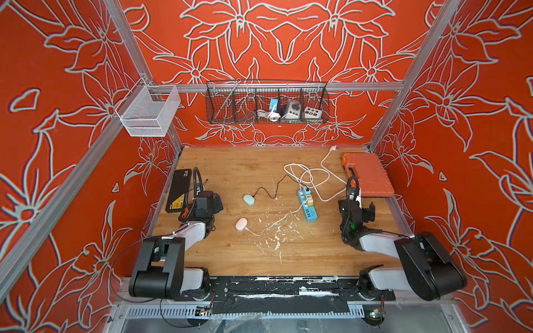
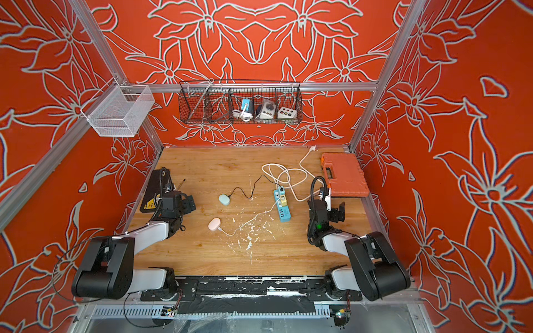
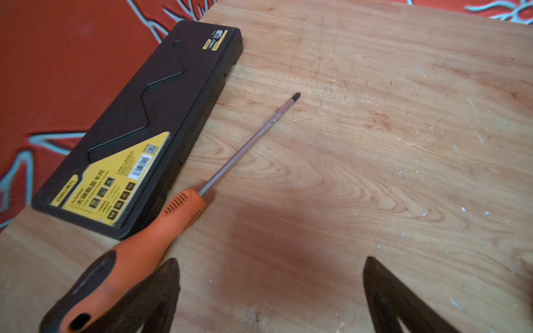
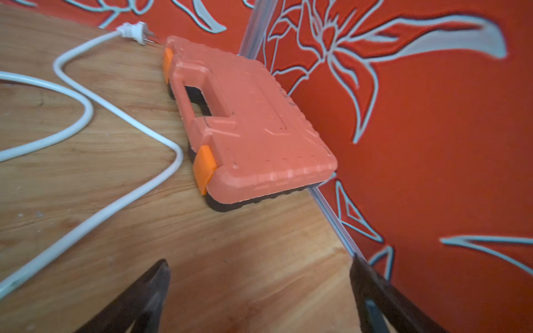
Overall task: Charge the bluetooth headset
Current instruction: Reset both arms
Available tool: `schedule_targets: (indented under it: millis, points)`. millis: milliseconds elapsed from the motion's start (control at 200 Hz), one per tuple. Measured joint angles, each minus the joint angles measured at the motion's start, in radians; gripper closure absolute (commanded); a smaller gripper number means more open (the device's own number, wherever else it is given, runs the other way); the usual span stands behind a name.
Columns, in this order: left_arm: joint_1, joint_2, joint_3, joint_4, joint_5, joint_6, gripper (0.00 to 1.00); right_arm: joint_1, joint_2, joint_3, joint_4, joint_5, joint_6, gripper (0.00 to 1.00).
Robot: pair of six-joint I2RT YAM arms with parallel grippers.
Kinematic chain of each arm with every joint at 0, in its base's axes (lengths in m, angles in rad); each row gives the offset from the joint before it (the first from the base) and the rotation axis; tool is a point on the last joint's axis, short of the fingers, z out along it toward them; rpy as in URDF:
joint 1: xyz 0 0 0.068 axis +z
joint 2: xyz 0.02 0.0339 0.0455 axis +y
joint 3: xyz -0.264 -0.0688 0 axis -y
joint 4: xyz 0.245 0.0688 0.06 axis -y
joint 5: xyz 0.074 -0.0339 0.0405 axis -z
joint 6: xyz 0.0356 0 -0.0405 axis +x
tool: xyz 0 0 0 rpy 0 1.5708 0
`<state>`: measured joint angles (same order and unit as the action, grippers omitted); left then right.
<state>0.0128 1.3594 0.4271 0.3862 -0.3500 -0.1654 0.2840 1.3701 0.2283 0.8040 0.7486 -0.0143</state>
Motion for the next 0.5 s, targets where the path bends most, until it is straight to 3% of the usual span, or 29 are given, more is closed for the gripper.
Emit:
schedule_targets:
  millis: [200,335,500]
  points:
    - [-0.016,0.036,-0.116,0.294,0.079,0.072,0.01,-0.072,0.002,-0.014,0.106,-0.207,-0.035,0.02]
    - [-0.021,0.064,-0.137,0.336,0.117,0.099,0.01,-0.116,0.065,-0.013,0.209,-0.283,-0.033,0.02]
    - [-0.031,0.061,-0.134,0.379,0.123,0.116,0.01,-0.119,0.079,-0.003,0.183,-0.332,-0.029,0.02]
